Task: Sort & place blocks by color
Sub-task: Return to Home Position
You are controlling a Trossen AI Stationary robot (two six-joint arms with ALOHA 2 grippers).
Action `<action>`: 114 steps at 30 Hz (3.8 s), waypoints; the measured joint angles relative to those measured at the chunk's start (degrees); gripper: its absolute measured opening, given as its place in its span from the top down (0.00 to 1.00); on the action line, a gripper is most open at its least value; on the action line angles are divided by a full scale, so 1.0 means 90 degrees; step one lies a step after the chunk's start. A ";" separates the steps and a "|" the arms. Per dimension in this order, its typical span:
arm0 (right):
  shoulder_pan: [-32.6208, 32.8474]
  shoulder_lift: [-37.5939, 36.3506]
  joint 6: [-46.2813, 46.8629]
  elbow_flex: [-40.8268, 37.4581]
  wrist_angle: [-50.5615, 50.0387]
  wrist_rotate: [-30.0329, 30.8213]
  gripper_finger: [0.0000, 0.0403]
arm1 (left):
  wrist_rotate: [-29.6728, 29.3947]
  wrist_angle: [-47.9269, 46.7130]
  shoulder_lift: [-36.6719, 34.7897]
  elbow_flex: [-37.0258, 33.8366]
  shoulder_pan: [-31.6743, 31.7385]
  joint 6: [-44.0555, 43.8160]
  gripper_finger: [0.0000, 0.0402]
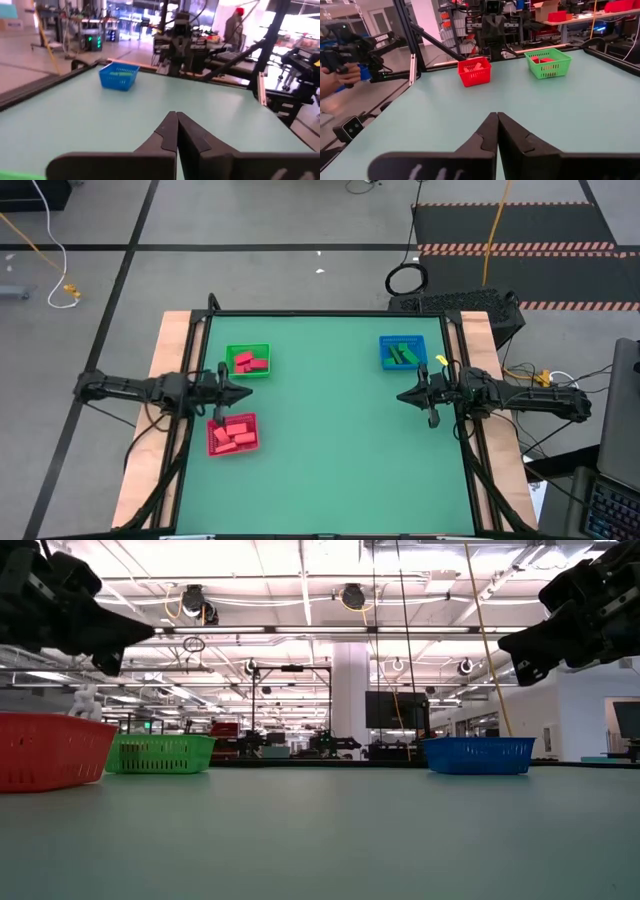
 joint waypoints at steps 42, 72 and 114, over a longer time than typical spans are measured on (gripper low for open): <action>-0.0002 -0.0165 -0.0504 -0.0015 0.0104 -0.0516 1.00 | 0.0321 0.0016 -0.0243 -0.0017 -0.0007 0.0484 0.89; -0.0005 -0.0148 -0.0871 -0.0012 0.0755 -0.0529 1.00 | 0.0305 0.0111 -0.0243 -0.0017 -0.0007 0.0484 0.88; -0.0004 -0.0148 -0.0871 -0.0012 0.0780 -0.0512 1.00 | 0.0322 0.0115 -0.0243 -0.0010 -0.0007 0.0484 0.88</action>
